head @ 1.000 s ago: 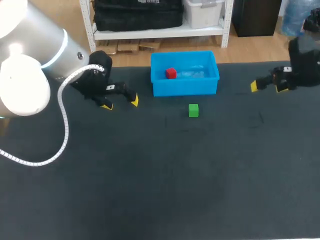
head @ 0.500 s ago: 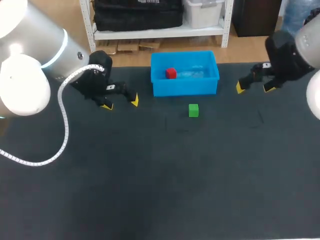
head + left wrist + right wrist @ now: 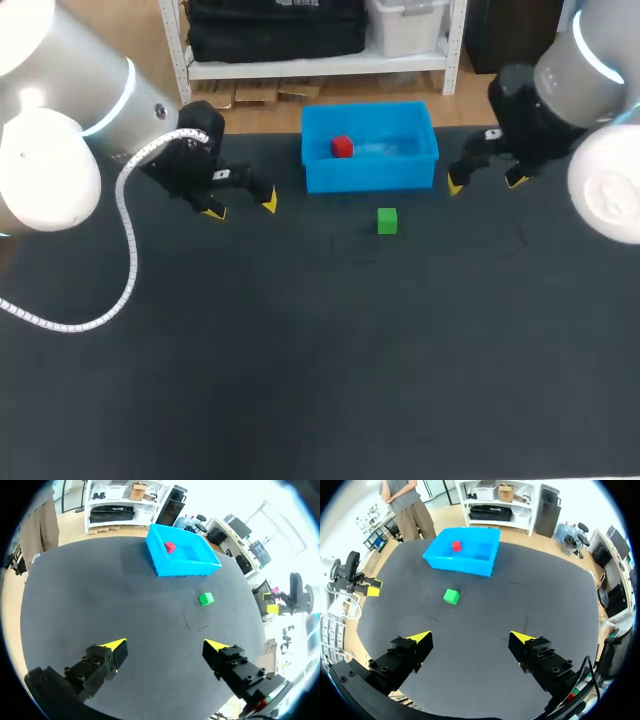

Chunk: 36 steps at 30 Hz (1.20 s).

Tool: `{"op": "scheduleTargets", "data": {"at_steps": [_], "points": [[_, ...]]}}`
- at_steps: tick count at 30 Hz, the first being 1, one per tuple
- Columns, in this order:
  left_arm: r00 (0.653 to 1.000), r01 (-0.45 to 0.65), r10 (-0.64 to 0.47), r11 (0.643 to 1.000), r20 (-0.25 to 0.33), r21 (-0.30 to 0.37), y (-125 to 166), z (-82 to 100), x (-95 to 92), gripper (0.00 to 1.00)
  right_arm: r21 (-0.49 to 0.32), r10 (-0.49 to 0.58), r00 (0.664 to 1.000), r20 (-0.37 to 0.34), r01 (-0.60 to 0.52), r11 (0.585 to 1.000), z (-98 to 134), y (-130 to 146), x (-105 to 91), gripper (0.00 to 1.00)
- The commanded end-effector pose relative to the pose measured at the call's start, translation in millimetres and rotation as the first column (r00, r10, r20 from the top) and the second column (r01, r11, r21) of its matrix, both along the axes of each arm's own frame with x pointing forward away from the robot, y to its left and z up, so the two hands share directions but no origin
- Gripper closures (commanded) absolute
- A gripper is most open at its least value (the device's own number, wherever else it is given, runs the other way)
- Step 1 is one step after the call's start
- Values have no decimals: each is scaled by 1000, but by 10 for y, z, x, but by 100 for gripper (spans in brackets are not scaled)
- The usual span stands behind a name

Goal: Use the left arm to pick the red cube and place it into the blue plastic box first, then use the right arm to grasp the green cube and put it into the same blue plastic box after the first action is fully finished.

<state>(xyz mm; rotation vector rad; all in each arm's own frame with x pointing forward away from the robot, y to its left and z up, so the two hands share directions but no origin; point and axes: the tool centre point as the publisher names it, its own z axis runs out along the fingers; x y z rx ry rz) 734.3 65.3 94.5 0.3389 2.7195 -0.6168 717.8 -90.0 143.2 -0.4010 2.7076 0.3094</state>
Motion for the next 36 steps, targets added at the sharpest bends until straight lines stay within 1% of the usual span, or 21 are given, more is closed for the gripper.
{"op": "scheduleTargets", "data": {"at_steps": [1,7,19,28,31,36], "points": [[1000,2,-2,1000,0,-3,1,-6,14,0,-51,-22,1000,-14,21,998,-23,124,40,0],[1000,2,-2,1000,0,-3,1,-6,14,0,-76,-34,999,-31,31,997,-54,237,61,0],[1000,2,-2,1000,0,-3,1,-6,14,0,-135,-57,994,-93,45,990,-95,476,80,0],[1000,2,-2,1000,0,-3,1,-6,14,0,-145,-68,991,-119,50,988,-111,698,105,0],[1000,2,-2,1000,0,-3,1,-6,14,0,-131,-94,987,-132,77,988,-114,742,111,0],[1000,2,-2,1000,0,-3,1,-6,14,0,-118,-147,979,-139,131,984,-154,765,186,0]]}}
